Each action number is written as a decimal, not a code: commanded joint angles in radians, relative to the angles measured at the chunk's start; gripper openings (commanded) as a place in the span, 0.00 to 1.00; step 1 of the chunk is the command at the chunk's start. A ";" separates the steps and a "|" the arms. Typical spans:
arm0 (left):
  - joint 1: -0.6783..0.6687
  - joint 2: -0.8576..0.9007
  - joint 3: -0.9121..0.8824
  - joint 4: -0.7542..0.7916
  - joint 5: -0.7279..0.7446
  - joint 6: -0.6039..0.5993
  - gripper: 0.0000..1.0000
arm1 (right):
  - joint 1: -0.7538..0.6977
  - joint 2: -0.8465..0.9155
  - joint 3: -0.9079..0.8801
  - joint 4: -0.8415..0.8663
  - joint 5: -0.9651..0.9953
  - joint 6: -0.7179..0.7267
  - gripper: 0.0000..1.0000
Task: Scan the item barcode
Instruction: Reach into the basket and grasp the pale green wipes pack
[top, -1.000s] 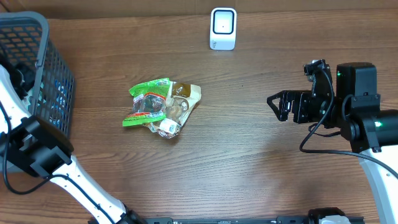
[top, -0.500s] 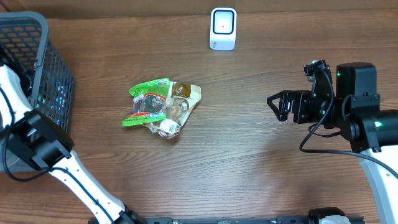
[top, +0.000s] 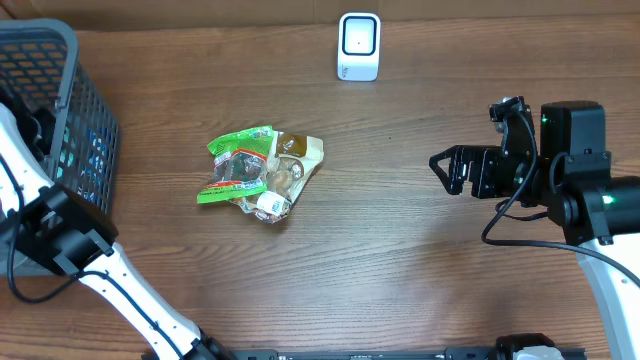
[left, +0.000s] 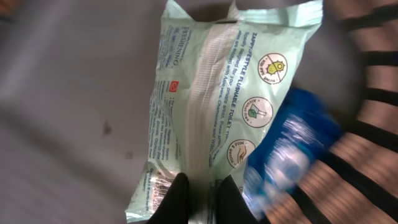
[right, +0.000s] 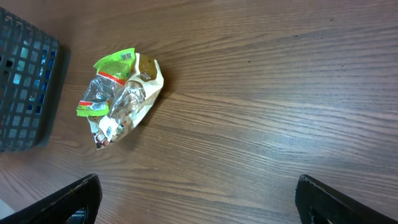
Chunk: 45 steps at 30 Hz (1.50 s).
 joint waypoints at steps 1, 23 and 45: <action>-0.005 -0.260 0.150 -0.046 0.065 -0.031 0.04 | 0.002 -0.004 0.023 -0.006 -0.006 0.004 1.00; -0.077 -0.552 0.140 -0.104 0.007 -0.070 0.90 | 0.002 -0.004 0.023 0.009 -0.006 0.003 1.00; 0.053 0.149 0.140 -0.239 0.163 0.095 0.79 | 0.002 -0.004 0.023 0.045 -0.021 0.023 1.00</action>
